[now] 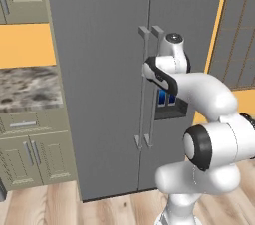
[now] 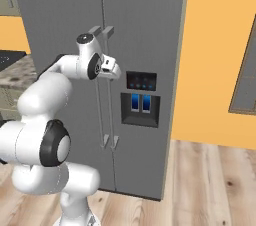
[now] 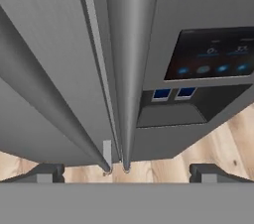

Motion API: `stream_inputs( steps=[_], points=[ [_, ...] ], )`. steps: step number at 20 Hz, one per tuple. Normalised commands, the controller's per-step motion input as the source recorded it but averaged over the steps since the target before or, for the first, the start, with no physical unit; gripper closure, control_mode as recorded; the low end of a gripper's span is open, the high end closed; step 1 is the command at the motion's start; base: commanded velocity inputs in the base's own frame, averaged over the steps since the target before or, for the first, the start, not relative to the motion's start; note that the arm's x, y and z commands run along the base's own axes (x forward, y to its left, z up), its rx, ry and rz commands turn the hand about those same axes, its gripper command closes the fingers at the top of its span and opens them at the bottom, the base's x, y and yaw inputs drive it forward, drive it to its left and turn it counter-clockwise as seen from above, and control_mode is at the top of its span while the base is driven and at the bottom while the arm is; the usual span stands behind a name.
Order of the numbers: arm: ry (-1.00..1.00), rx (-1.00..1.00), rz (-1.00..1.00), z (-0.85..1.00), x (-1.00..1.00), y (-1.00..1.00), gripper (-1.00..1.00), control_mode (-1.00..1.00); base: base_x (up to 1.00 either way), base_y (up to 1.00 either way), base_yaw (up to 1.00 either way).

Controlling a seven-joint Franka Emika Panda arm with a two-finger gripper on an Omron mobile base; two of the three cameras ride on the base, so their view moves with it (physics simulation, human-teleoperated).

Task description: Gather the garlic and mushroom from the fridge and place them on a tray on the dining counter. Then gather the chicken drumstick and fish from the fridge and place them on the other tray.

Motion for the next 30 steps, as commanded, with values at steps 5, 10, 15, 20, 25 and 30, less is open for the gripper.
stream_inputs(
  steps=[5,10,15,20,25,30],
  points=[
    [-0.06,0.0,-0.05,-0.09,0.15,0.0,-1.0,-1.0,0.0,0.0,0.0],
    [-0.16,-0.01,-0.01,-0.06,-0.03,-0.13,-1.0,-1.0,0.0,0.0,0.0],
    [-0.13,0.0,0.0,-0.04,-0.07,-0.18,-1.0,-1.0,0.0,0.0,0.0],
    [0.0,0.0,0.03,-0.01,0.26,0.0,-1.0,-1.0,0.0,0.0,0.0],
    [0.0,0.0,0.07,0.0,0.42,0.05,-1.0,-1.0,0.0,0.0,0.0],
    [-0.02,0.0,0.06,-0.05,0.35,0.09,-1.0,-1.0,0.0,0.0,0.0]
  ],
)
